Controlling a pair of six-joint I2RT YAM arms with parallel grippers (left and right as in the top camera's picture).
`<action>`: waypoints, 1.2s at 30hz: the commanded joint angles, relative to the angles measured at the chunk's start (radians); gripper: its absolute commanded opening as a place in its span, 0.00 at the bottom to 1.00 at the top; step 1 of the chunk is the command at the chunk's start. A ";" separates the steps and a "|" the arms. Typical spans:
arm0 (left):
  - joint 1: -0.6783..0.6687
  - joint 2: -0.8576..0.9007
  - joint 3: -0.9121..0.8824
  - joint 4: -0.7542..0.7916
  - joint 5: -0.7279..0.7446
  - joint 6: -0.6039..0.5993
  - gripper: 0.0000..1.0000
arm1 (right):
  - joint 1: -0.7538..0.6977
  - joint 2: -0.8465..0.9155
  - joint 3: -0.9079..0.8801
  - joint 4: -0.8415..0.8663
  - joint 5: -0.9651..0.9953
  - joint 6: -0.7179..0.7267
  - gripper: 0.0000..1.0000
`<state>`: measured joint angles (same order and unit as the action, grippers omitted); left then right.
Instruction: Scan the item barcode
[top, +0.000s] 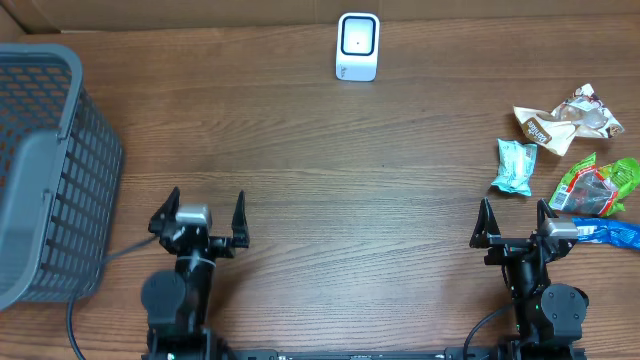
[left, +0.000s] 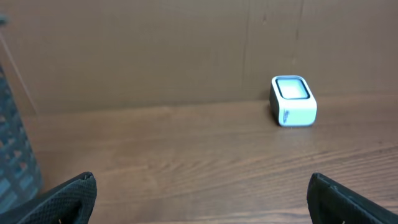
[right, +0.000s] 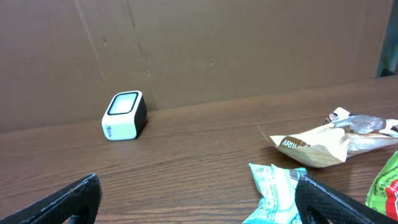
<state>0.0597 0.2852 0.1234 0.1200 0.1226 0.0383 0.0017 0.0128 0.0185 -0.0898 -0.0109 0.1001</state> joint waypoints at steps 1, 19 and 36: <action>-0.008 -0.109 -0.074 0.005 -0.010 0.049 1.00 | 0.006 -0.010 -0.011 0.006 0.010 -0.003 1.00; -0.027 -0.281 -0.119 -0.191 -0.026 0.104 1.00 | 0.006 -0.010 -0.011 0.006 0.010 -0.003 1.00; -0.027 -0.281 -0.119 -0.191 -0.027 0.104 1.00 | 0.006 -0.010 -0.011 0.006 0.010 -0.003 1.00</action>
<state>0.0387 0.0170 0.0090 -0.0673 0.1062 0.1162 0.0017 0.0128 0.0185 -0.0895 -0.0105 0.1005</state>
